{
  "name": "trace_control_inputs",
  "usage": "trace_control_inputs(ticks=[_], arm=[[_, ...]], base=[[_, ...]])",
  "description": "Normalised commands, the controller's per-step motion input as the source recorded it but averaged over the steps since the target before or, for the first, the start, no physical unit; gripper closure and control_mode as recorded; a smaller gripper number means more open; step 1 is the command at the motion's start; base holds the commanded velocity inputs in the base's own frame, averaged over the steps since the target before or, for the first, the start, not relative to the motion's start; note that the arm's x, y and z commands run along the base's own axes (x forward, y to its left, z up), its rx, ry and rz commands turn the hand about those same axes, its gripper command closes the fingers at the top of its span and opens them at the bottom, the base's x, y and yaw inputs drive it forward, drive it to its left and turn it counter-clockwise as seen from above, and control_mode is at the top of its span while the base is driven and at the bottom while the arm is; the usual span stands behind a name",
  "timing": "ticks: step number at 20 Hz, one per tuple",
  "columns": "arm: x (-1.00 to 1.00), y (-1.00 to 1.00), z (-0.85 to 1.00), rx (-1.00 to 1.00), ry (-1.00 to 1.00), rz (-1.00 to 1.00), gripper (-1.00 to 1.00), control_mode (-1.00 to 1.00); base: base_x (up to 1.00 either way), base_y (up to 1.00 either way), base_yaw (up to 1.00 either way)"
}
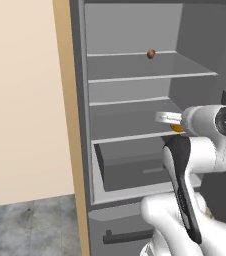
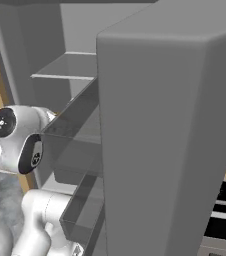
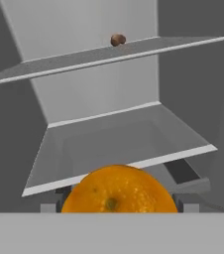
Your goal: Pick up the orange and mango from the fridge and place one fruit on each plate on the dining counter.
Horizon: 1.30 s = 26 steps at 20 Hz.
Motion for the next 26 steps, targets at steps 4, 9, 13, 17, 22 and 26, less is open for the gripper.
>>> trace_control_inputs(ticks=[4, 9, 13, 17, 22, 26], arm=[[-0.78, 0.22, 0.73, 0.06, 0.01, 0.02, 1.00, -1.00], [-0.92, 0.25, 0.40, 0.05, 0.04, 0.10, 1.00, -1.00], [-0.25, 0.11, 0.01, 0.00, 0.00, 0.03, 1.00, 1.00], [0.00, 0.00, 0.00, 0.00, 0.00, 0.00, 1.00, 1.00], [0.00, 0.00, 0.00, 0.00, 0.00, 0.00, 1.00, 1.00], [0.00, 0.00, 0.00, 0.00, 0.00, 0.00, 1.00, 1.00]], base=[[0.00, 0.00, 0.00], [0.00, 0.00, 0.00], [-0.71, 0.61, 0.11], [-0.56, 0.79, 0.40], [-0.01, 0.43, 0.77], [0.00, 0.06, 0.91]])
